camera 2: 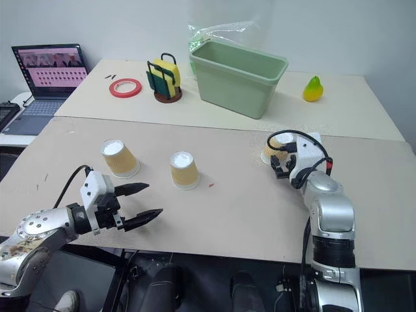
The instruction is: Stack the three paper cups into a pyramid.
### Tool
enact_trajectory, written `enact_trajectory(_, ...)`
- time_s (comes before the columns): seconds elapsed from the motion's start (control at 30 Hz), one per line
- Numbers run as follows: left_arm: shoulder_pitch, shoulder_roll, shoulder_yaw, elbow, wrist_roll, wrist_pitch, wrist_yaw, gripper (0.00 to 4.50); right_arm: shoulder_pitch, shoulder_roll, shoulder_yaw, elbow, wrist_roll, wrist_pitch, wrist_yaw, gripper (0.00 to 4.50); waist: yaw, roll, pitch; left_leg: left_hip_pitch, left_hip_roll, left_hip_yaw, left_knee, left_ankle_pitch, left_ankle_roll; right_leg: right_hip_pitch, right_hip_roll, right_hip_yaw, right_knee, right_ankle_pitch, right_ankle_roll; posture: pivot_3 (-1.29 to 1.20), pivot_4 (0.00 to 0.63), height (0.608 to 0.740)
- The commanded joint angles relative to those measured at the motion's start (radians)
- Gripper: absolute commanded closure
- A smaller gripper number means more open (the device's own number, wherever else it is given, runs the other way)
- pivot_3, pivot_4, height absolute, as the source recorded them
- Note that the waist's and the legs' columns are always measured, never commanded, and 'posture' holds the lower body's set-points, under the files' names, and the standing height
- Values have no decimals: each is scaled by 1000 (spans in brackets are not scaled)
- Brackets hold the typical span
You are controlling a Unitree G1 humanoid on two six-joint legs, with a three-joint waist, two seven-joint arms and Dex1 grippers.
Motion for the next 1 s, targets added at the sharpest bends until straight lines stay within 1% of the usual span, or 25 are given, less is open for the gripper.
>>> enact_trajectory(0.03,-18,5,-2,-10,-4,-8,-5,0,-66,3,-26,23,12,-50,-19,83,-2,0,0,0,0,0,0,0,0,0,0,0,0,0,0,0,150,656)
enact_trajectory(0.17,-18,3,0,-11,-2,-5,0,0,-109,15,-15,62,19,-68,-22,83,-5,0,0,0,0,0,0,0,0,-1,0,0,0,0,-1,0,150,656)
enact_trajectory(0.37,-12,0,7,-19,-1,1,13,0,-198,40,-30,116,54,-87,-26,83,-6,0,0,-2,0,0,0,0,0,-2,0,0,1,0,0,0,150,656)
enact_trajectory(0.53,-3,0,9,-29,-4,2,25,0,-263,42,-16,265,35,-177,-37,83,-3,0,0,-1,0,0,0,0,0,-2,0,0,1,0,0,0,150,656)
enact_trajectory(0.73,16,1,18,-50,-11,7,37,0,-291,39,11,380,16,-264,-30,83,-5,1,0,-2,0,0,0,0,0,-3,0,0,1,0,-1,0,150,656)
enact_trajectory(0.93,32,3,26,-67,-17,12,43,0,-305,38,8,415,20,-295,-33,83,-5,1,0,-2,0,0,0,0,0,-3,0,0,1,0,-1,0,150,656)
enact_trajectory(1.0,32,3,26,-67,-17,14,45,0,-305,39,9,413,21,-297,-32,590,-5,1,0,-2,0,0,0,0,0,-3,0,0,1,0,-1,0,150,656)
